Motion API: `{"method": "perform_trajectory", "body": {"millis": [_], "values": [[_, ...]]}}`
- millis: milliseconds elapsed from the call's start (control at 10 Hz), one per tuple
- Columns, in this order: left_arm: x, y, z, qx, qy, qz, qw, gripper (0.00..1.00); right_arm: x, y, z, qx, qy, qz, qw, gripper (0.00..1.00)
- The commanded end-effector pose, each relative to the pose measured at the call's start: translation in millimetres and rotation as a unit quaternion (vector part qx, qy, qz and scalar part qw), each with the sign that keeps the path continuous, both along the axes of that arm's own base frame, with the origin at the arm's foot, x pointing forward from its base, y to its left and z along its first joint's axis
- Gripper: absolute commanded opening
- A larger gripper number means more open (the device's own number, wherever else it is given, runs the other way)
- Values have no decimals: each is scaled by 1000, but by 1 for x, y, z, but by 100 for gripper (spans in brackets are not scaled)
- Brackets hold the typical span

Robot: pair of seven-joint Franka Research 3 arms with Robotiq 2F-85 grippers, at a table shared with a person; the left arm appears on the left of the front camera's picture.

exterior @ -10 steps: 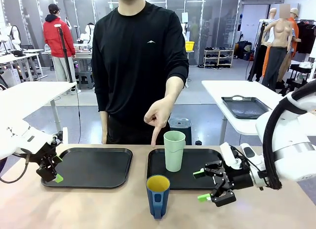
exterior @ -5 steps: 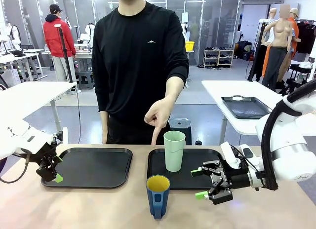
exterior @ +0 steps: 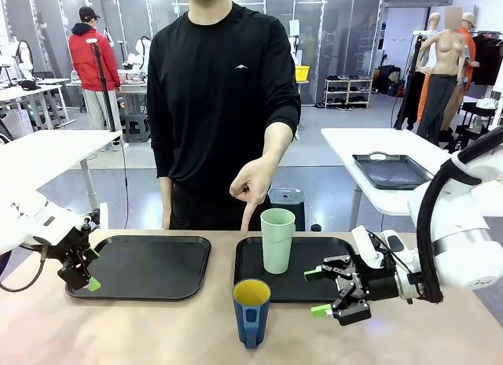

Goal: Sort and store the cups by type.
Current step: Pick up the Handle plastic cup and place it into the empty Flat Tray.

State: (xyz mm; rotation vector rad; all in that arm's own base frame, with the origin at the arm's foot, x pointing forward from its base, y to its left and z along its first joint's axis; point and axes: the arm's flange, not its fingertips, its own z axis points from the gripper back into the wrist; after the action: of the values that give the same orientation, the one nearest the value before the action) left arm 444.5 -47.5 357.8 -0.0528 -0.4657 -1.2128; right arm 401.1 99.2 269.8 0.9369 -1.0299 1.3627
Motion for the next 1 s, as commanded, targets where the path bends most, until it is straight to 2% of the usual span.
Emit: {"method": "perform_trajectory", "body": {"millis": [0,400,900], "values": [[0,0,-1,9,-5,5,1000,100,14,20,-14,16,4,13,1000,100],[0,0,-1,9,-5,5,1000,100,27,60,-39,24,23,27,999,100],[0,0,-1,9,-5,5,1000,100,29,82,-48,59,31,73,995,100]]}}
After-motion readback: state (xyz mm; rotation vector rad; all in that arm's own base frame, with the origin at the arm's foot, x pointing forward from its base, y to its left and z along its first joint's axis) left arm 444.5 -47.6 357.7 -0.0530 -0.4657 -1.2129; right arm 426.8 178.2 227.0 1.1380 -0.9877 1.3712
